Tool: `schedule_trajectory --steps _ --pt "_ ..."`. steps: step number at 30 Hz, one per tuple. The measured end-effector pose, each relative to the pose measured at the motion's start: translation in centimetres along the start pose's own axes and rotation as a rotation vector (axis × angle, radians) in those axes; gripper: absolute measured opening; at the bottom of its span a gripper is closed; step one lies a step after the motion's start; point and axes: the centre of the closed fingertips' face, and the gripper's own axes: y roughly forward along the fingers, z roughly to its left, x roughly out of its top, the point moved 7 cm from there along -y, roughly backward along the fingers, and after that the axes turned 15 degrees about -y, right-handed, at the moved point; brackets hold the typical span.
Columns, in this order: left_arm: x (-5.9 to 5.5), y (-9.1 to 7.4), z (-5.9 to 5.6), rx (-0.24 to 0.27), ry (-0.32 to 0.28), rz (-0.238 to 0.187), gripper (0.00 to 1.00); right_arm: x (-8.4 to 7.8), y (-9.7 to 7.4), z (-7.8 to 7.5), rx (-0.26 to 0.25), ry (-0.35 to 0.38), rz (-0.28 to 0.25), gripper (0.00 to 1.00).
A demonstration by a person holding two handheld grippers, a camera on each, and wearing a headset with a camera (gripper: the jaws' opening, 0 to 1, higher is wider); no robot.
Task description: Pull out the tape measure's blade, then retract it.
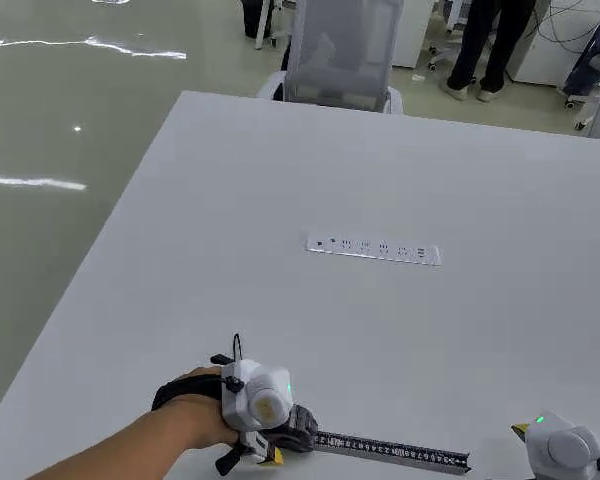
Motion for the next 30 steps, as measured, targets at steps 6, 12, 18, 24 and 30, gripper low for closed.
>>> schedule_trajectory --steps 6,12,18,24,30 --pt "0.7 -2.4 2.5 0.124 -0.115 -0.172 0.99 -0.2 -0.2 0.4 -0.015 -0.005 -0.008 1.00" --pt "0.3 -4.3 2.9 0.088 -0.207 -0.264 0.99 0.0 -0.7 0.4 -0.050 -0.009 -0.047 1.00" --pt "-0.9 -5.7 2.9 0.060 -0.294 -0.311 0.99 -0.1 -1.4 0.7 -0.073 0.022 -0.072 1.00" --pt "-2.7 -6.7 2.5 0.060 -0.349 -0.338 0.99 -0.1 -2.3 0.8 -0.100 0.043 -0.100 1.00" --pt "-4.3 -7.9 2.7 0.082 -0.413 -0.386 0.99 0.0 -3.0 1.2 -0.114 0.047 -0.133 1.00"
